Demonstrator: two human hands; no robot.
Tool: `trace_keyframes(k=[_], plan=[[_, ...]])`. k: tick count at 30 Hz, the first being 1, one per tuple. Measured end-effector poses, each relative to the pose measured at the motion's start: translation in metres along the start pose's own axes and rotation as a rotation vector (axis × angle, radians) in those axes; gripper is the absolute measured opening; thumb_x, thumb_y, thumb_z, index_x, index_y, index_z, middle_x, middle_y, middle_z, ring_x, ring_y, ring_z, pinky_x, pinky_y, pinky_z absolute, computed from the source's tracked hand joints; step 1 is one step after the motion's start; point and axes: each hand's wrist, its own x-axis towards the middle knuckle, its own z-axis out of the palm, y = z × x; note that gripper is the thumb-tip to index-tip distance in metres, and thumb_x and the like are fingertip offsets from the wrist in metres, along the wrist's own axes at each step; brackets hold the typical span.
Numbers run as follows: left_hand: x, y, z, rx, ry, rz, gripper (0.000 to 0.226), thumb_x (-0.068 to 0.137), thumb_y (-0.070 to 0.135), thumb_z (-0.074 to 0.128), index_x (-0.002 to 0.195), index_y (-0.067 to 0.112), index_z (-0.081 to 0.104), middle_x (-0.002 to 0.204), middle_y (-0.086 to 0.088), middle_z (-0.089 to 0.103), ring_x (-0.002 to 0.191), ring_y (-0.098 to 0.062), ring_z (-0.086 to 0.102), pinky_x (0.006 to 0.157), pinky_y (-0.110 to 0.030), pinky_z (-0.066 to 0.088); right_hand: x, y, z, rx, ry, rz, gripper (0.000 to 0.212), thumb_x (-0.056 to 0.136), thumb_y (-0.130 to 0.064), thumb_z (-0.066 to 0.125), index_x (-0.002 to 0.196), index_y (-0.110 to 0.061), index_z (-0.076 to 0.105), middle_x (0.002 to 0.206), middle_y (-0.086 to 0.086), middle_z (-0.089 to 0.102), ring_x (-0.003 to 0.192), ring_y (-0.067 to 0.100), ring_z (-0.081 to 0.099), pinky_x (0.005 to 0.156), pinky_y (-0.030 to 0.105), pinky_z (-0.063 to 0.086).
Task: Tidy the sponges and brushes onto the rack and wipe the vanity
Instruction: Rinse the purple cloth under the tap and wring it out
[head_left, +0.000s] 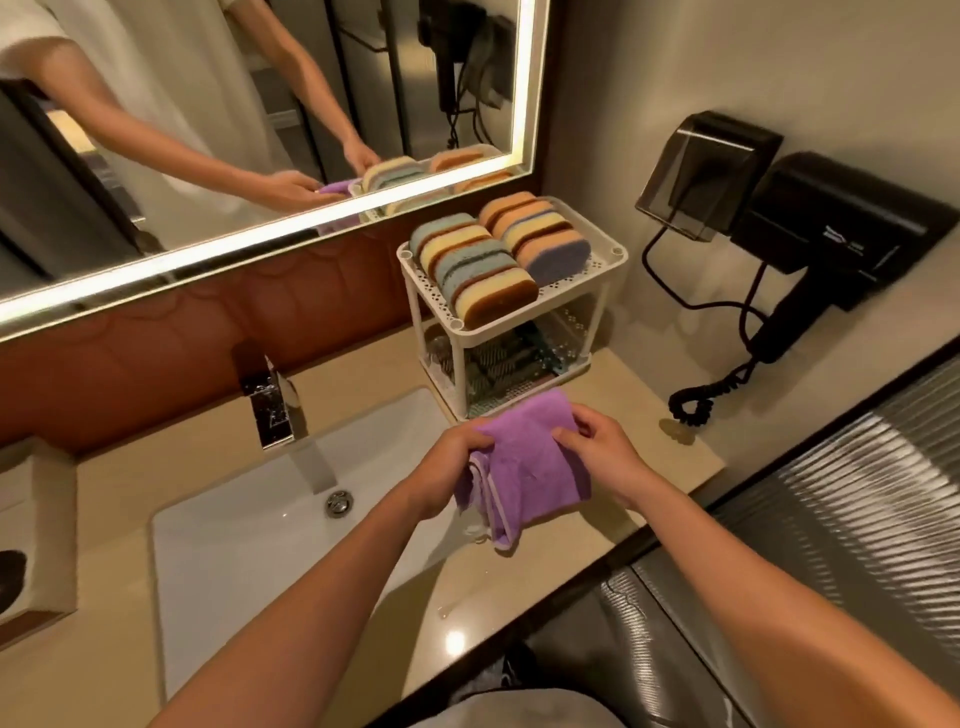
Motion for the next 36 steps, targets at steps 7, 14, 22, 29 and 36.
trace_keyframes(k=[7,14,22,29,36], plan=[[0.042,-0.012,0.061,-0.223,-0.153,-0.147,0.038,0.099,0.011,0.044,0.133,0.005,0.058,0.127,-0.02,0.068,0.111,-0.035,0.064,0.107,-0.047,0.045,0.004,0.032,-0.062,-0.059,0.065,-0.001,0.028,0.101,-0.015,0.061,0.121,-0.033,0.065,0.113,-0.018,0.07,0.105,-0.001,0.065,0.085,0.017,0.053],[0.086,-0.021,0.085,-0.074,-0.027,-0.213,0.029,0.095,0.012,0.047,0.116,0.012,0.066,0.089,-0.01,0.07,0.077,-0.026,0.062,0.059,-0.031,0.046,0.038,0.064,-0.084,-0.099,0.082,0.092,0.03,0.1,-0.014,0.063,0.128,-0.022,0.067,0.113,-0.009,0.071,0.1,0.007,0.067,0.076,0.016,0.051],[0.113,-0.023,0.058,0.117,0.174,-0.162,0.04,0.099,0.01,0.051,0.138,0.02,0.053,0.124,-0.001,0.061,0.087,-0.015,0.063,0.063,-0.028,0.051,0.088,0.094,-0.062,-0.385,0.134,0.103,0.042,0.096,-0.016,0.06,0.138,-0.024,0.06,0.133,-0.001,0.065,0.125,0.025,0.057,0.106,0.035,0.045],[0.122,-0.057,0.058,0.825,0.035,0.071,0.054,0.078,0.034,0.058,0.132,0.025,0.061,0.134,0.001,0.054,0.116,-0.019,0.056,0.102,-0.039,0.049,0.064,0.117,-0.049,-0.817,-0.089,-0.111,0.062,0.092,-0.033,0.068,0.151,-0.027,0.047,0.16,0.001,0.038,0.146,0.025,0.031,0.12,0.04,0.028],[0.135,-0.074,0.073,1.364,-0.226,-0.039,0.077,0.094,0.054,0.058,0.16,0.038,0.021,0.17,0.002,0.002,0.157,-0.024,-0.002,0.122,-0.057,0.011,0.061,0.132,-0.035,-1.159,-0.308,-0.009,0.103,0.087,-0.064,0.063,0.164,-0.026,0.007,0.172,0.006,-0.006,0.158,0.031,-0.003,0.125,0.047,0.009]])
